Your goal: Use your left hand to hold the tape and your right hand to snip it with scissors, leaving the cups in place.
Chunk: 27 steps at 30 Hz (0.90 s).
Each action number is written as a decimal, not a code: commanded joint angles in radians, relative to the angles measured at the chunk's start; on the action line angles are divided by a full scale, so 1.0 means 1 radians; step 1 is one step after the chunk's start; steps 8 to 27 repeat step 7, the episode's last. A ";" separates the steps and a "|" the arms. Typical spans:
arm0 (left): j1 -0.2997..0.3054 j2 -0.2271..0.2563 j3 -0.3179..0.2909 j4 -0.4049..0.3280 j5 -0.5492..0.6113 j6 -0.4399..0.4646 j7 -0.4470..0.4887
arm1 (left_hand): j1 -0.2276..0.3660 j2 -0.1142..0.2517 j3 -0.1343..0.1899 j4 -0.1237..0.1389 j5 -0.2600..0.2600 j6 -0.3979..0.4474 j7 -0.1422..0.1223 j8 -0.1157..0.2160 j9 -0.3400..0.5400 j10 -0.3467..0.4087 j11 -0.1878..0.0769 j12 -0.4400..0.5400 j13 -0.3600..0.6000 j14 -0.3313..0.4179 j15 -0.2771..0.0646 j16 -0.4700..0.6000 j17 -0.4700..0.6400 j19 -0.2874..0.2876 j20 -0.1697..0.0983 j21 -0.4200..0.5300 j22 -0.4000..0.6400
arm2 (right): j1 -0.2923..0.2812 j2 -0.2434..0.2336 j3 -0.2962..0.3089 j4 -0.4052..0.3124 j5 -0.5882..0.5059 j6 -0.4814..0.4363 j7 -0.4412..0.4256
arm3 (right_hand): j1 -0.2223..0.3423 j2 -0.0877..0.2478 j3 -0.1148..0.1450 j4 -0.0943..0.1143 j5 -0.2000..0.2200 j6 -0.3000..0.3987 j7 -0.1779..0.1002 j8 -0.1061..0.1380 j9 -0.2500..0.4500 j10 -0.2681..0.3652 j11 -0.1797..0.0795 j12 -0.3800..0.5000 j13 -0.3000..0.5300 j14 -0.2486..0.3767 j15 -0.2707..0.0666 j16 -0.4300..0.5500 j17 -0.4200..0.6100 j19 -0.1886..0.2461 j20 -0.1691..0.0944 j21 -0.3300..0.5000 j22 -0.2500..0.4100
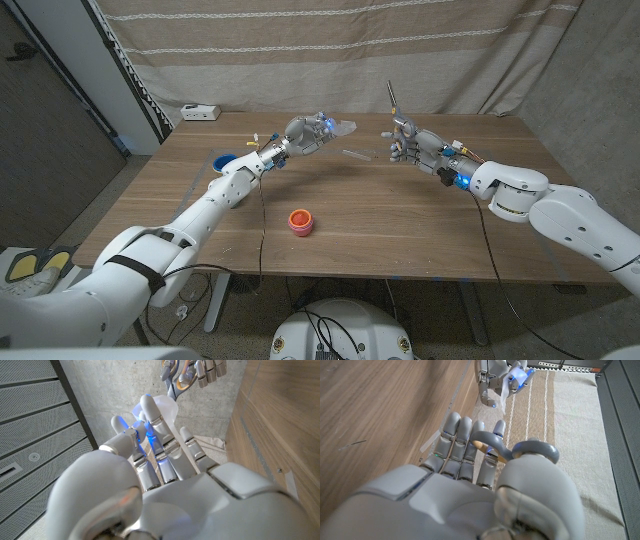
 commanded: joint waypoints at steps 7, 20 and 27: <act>-0.044 -0.025 -0.002 0.087 0.012 -0.016 -0.041 | 0.009 0.000 -0.004 0.001 0.005 0.005 0.003 0.007 0.003 0.077 -0.076 0.229 0.002 -0.001 0.000 -0.002 0.003 0.001 -0.074 -0.001 0.005 | 0.030 0.008 -0.012 0.003 0.008 -0.025 -0.017 | -0.005 0.003 -0.005 -0.008 0.007 -0.135 0.145 -0.013 -0.009 0.008 -0.008 0.387 0.000 0.000 -0.083 0.005 0.002 0.005 0.006 -0.003 0.002; -0.044 -0.025 -0.002 0.087 0.012 -0.016 -0.041 | 0.009 0.000 -0.004 0.001 0.005 0.005 0.003 0.007 0.003 0.077 -0.076 0.229 0.002 -0.001 0.000 -0.002 0.003 0.001 -0.074 -0.001 0.005 | 0.030 0.008 -0.012 0.003 0.008 -0.025 -0.017 | -0.005 0.003 -0.005 -0.008 0.007 -0.135 0.145 -0.013 -0.009 0.008 -0.008 0.387 0.000 0.000 -0.083 0.005 0.002 0.005 0.006 -0.003 0.002; -0.044 -0.025 -0.002 0.087 0.012 -0.016 -0.041 | 0.009 0.000 -0.004 0.001 0.005 0.005 0.003 0.007 0.003 0.077 -0.076 0.229 0.002 -0.001 0.000 -0.002 0.003 0.001 -0.074 -0.001 0.005 | 0.030 0.008 -0.012 0.003 0.008 -0.025 -0.017 | -0.005 0.003 -0.005 -0.008 0.007 -0.135 0.145 -0.013 -0.009 0.008 -0.008 0.387 0.000 0.000 -0.083 0.005 0.002 0.005 0.006 -0.003 0.002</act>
